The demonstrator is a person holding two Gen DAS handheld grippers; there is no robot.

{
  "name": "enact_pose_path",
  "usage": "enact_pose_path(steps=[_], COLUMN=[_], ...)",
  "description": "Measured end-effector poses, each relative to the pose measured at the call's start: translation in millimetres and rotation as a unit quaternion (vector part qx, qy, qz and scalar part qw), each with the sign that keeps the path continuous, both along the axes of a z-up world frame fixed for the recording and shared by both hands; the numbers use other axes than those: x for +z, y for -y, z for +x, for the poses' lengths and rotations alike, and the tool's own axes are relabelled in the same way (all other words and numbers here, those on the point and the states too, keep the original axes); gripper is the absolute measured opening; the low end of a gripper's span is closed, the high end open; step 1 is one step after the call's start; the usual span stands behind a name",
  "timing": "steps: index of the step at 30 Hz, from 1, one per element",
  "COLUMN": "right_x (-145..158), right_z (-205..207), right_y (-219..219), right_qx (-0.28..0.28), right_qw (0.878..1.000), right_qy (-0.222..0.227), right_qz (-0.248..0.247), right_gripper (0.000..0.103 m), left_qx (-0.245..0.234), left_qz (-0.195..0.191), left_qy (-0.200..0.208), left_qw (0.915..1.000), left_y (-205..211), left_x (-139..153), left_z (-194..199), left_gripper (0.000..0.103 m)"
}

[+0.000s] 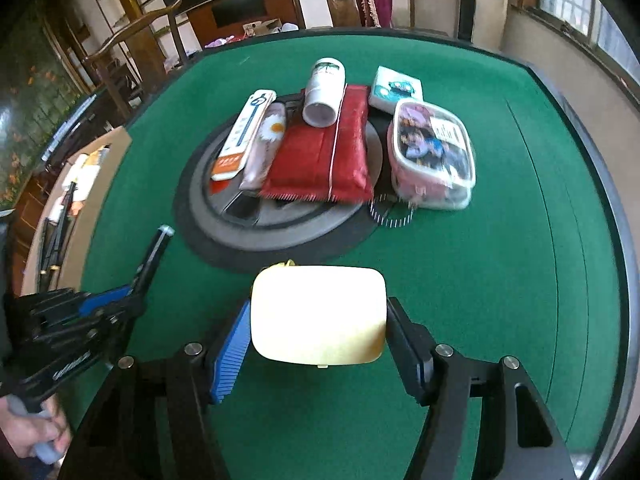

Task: Organize objects
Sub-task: 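Carry the black marker and cream charger to the cardboard tray with both tools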

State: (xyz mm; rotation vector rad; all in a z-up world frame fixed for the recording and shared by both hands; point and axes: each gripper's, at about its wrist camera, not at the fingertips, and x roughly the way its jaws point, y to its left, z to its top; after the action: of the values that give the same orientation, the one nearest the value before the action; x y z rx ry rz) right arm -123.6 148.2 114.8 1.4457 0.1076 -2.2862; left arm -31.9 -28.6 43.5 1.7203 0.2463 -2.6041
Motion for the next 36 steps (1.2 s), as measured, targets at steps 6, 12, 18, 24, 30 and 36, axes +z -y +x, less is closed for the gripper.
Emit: enact_pose_path(steps=[6,12,18,24,30,36], right_x=[9.2,13.9,25.6,43.3,56.6,67.7], right_z=[31.4,51.3,62.5,73.2,80.1,87.5], right_y=[-6.3,-3.0,6.4,22.9,45.0,79.3], right_qx=[-0.014,-0.023,-0.022,-0.014,0.002,0.032], right_qw=[1.000,1.000,0.999,0.999,0.999,0.998], right_qy=[0.001,0.002,-0.008,-0.025,-0.036,-0.046], right_qz=[-0.016,-0.019,-0.022,-0.026,-0.033,-0.038], right_gripper=[0.069,0.069,0.070,0.070,0.070,0.070], left_qx=[-0.024,-0.037,-0.039,-0.038,-0.026,0.001], left_qz=[-0.008,-0.013,-0.016,-0.018,-0.021,-0.018], left_qy=[-0.007,-0.023,-0.043,-0.059,-0.076,-0.092], left_qw=[0.9997,0.9990,0.9982,0.9974,0.9966,0.9956], left_y=[-8.3,-5.4,4.3,15.1,33.6,65.3], left_x=[5.3,21.6,39.8,55.0,71.1,88.5], left_z=[12.8,23.4,32.8,40.9,52.6,68.2], left_gripper=[0.014,0.014,0.014,0.014,0.014,0.014])
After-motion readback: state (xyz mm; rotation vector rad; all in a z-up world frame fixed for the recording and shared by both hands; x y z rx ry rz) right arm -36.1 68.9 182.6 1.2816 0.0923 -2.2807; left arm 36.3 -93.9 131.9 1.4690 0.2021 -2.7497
